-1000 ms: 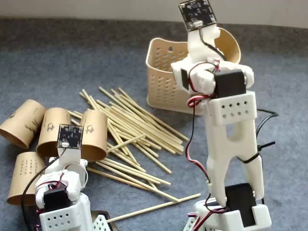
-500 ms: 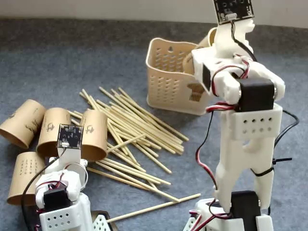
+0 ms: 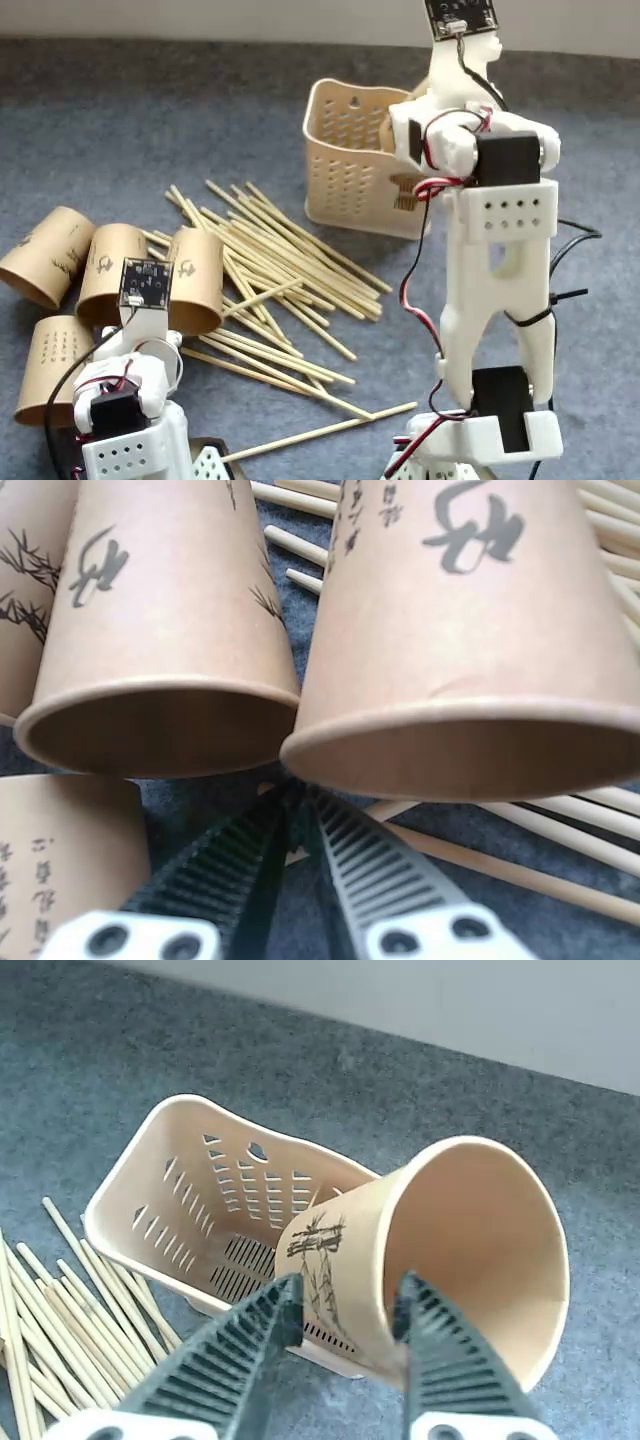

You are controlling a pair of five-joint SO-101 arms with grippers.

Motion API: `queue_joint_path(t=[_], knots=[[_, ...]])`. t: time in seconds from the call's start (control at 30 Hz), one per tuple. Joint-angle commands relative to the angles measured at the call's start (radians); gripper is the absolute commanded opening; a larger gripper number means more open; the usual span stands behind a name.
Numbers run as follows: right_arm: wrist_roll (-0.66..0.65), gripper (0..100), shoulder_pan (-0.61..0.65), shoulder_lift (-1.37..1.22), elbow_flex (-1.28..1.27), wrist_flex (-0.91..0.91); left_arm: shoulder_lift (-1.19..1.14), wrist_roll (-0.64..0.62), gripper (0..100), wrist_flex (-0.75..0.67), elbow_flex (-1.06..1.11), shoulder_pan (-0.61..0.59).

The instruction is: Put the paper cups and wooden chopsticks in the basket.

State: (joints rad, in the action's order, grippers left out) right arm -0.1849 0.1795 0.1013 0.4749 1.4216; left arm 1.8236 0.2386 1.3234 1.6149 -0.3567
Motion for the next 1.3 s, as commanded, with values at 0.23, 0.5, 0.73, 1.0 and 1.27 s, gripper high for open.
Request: queue_joint_path(t=[0.23, 0.5, 0.73, 1.0, 1.27], knots=[[-0.304, 0.5, -0.008, 0.016, 0.012, 0.007, -0.002, 0.003, 3, -0.014, -0.008, -0.008], [-0.362, 0.6, -0.001, 0.007, 0.005, 0.076, -0.002, 0.003, 3, -0.014, -0.008, -0.008], [-0.358, 15.3, -0.007, 0.016, 0.010, 0.088, -0.002, 0.003, 3, -0.014, -0.008, -0.008], [-0.358, 19.9, -0.001, 0.077, 0.013, 0.113, -0.002, 0.003, 3, -0.015, -0.008, -0.008], [-0.273, 6.9, 0.025, 0.271, -0.039, 0.163, -0.002, 0.003, 3, -0.015, -0.008, -0.008]])
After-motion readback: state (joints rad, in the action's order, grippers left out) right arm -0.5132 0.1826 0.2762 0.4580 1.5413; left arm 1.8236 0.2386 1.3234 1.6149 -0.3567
